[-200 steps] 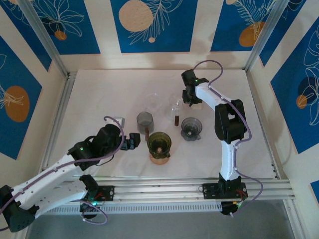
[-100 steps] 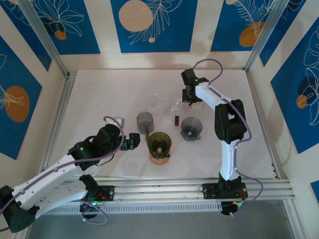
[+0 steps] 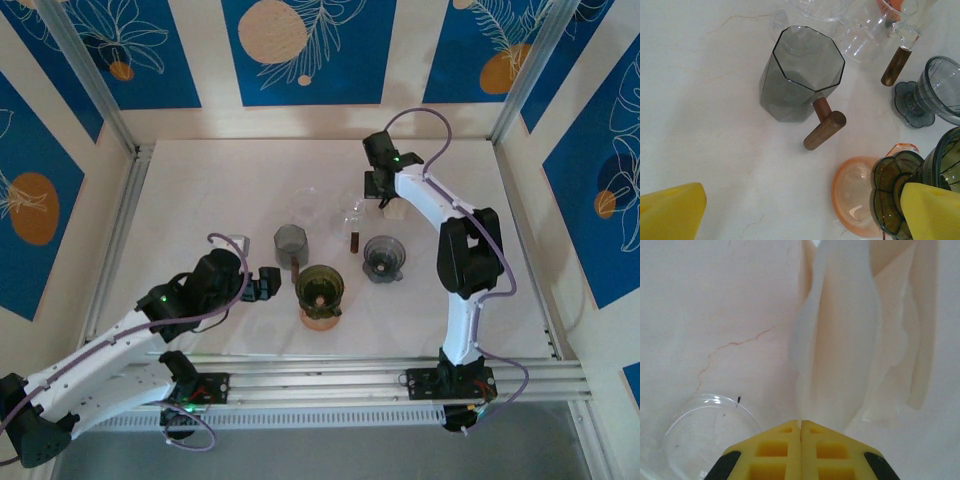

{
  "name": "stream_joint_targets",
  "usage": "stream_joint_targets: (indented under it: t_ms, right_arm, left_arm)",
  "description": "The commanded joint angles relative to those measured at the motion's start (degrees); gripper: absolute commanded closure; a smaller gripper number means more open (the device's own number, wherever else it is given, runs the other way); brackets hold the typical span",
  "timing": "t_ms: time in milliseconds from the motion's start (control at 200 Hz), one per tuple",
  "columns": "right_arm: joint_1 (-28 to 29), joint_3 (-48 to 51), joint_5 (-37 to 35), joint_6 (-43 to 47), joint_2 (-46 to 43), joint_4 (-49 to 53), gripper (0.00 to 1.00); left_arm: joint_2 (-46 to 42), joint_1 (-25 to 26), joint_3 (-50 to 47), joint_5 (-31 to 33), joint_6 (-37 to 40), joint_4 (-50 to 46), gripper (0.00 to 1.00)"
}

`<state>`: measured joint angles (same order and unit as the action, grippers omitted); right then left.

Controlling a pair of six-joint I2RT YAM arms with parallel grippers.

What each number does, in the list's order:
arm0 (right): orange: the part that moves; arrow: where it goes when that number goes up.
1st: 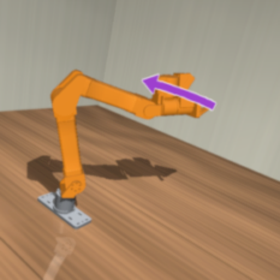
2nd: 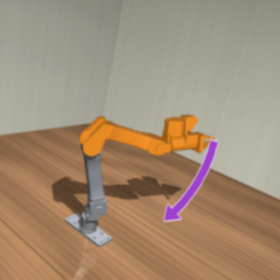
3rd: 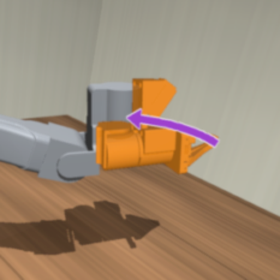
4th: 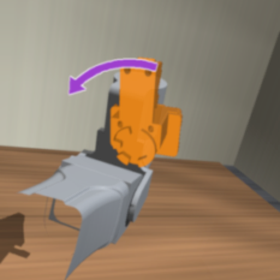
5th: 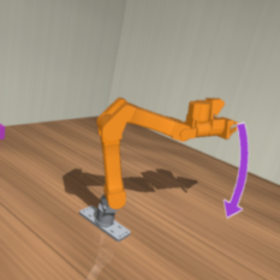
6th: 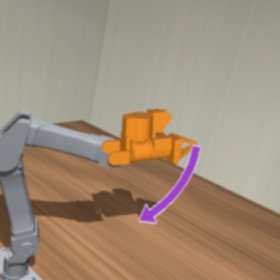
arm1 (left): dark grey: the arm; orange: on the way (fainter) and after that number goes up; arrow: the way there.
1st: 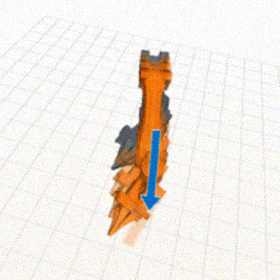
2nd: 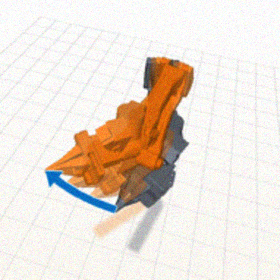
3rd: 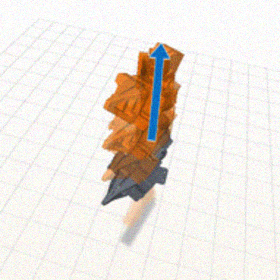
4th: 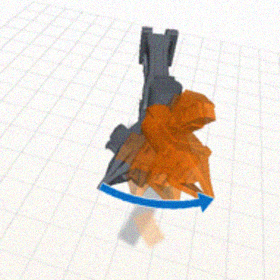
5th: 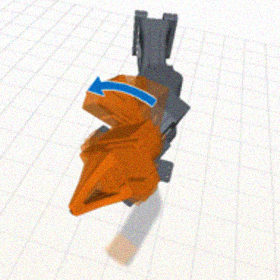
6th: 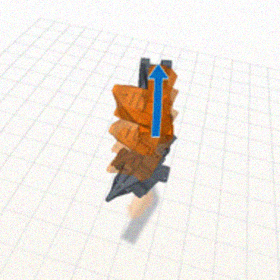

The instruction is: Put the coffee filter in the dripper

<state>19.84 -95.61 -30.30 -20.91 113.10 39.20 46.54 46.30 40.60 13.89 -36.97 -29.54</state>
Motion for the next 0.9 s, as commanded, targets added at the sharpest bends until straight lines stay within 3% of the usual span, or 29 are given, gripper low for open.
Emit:
stream_joint_targets:
  t_ms: [0,530,895]
  right_arm:
    - [0.4,0.8,-1.5,0.8,-3.7,1.0,1.0]
    - [5.1,4.9,-0.9,1.0,-20.5,6.2,1.0]
    - [17.0,5.0,6.5,-3.0,-37.2,25.2,1.0]
  left_arm:
    - [-0.9,-0.9,0.3,-0.8,0.1,-0.1,0.0]
    - [-1.1,-1.1,2.8,-1.5,1.4,-1.1,0.0]
    - [-0.9,-1.2,6.1,-2.6,4.6,-4.0,0.0]
